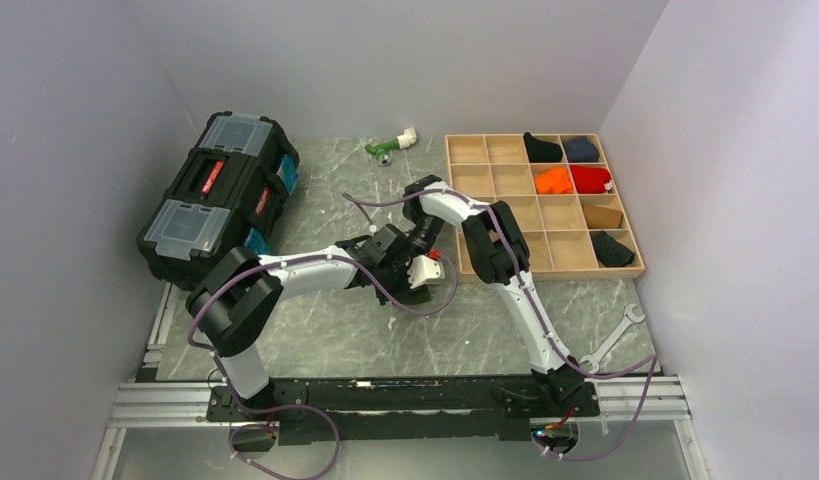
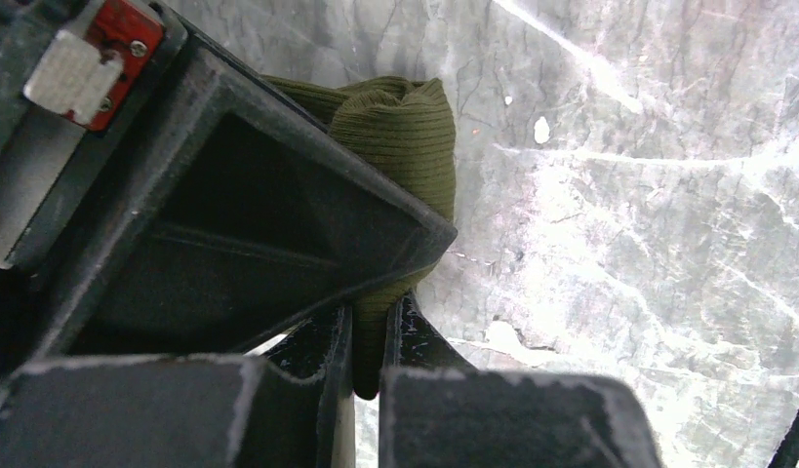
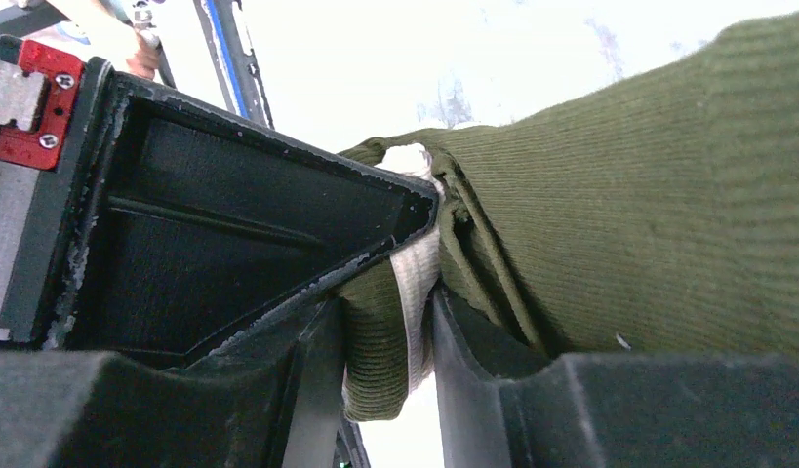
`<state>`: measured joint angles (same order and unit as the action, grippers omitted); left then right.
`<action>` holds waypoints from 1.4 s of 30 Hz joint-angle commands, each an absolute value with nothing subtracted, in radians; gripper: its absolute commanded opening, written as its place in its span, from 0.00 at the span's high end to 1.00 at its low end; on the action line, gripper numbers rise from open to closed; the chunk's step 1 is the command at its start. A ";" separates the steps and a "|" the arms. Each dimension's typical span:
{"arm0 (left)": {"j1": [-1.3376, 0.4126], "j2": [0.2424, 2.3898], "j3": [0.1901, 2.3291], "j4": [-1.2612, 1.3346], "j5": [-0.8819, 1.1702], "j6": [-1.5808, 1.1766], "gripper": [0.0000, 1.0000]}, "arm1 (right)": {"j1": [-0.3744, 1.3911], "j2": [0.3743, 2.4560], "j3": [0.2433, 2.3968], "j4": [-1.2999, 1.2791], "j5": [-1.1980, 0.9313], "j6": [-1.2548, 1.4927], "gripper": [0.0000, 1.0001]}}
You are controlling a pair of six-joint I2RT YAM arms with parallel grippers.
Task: Roll the underwear
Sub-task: Roll the underwear to the center of the board.
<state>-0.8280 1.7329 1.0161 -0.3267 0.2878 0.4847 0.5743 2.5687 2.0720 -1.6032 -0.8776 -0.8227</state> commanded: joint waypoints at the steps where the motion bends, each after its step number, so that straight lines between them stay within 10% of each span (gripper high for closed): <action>1: -0.860 1.818 0.995 -0.320 0.436 0.479 1.00 | 0.548 2.532 2.072 -1.457 -0.785 -0.884 0.60; 42: -0.862 1.799 1.068 -0.494 0.551 0.488 1.00 | 0.439 2.470 2.098 -1.358 -0.695 -0.771 0.52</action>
<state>-0.8276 1.7832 1.0714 -0.2985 0.3748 0.4927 0.4835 2.5126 2.0598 -1.5543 -0.7952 -0.7349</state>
